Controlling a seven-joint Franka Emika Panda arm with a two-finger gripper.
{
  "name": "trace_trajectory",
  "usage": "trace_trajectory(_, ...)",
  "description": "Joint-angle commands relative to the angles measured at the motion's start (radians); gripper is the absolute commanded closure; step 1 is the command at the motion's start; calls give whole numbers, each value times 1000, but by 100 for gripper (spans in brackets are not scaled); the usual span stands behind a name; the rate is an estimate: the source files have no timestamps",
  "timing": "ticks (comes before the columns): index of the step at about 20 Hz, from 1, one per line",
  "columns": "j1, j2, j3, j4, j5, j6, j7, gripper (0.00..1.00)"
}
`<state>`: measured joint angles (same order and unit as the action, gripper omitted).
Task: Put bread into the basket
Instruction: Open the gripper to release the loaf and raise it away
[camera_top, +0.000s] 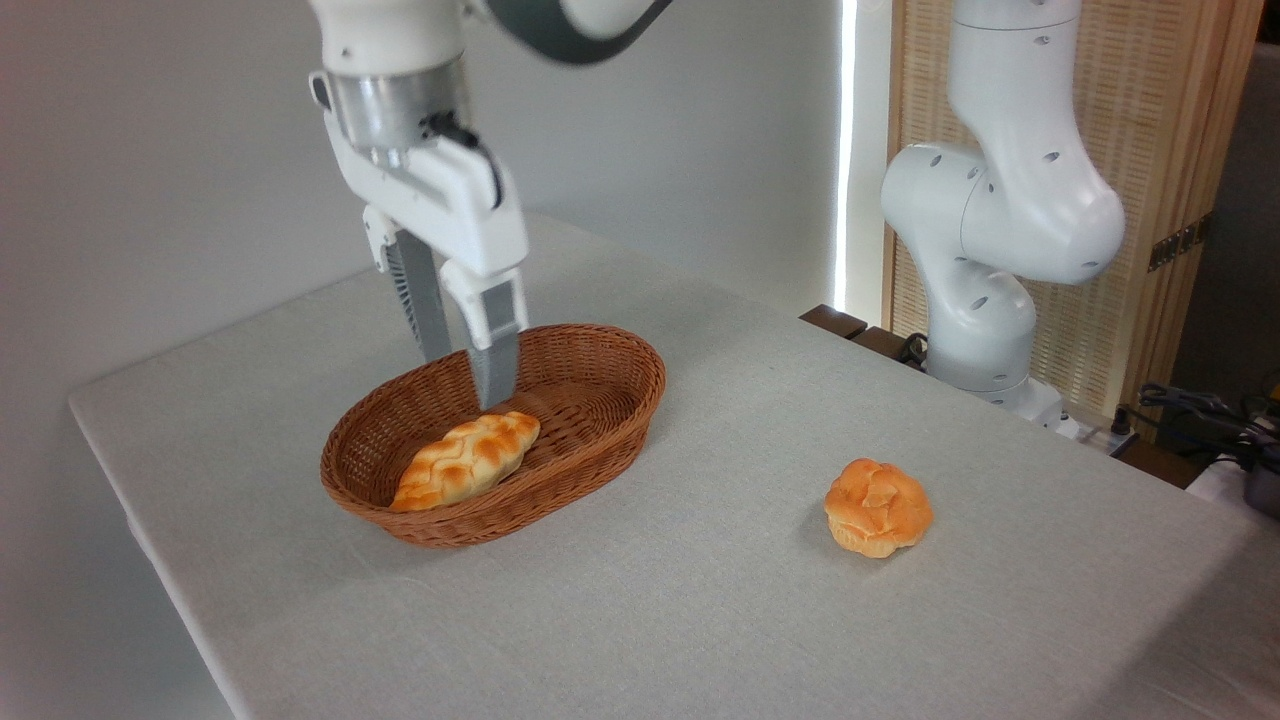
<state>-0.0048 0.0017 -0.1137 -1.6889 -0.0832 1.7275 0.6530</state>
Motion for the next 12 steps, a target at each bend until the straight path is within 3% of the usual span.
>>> trace_trajectory(1, -4, 4, 89, 81, -20, -85, 57, 0)
trace_trajectory(12, 22, -9, 75, 78, -27, -100, 50, 0)
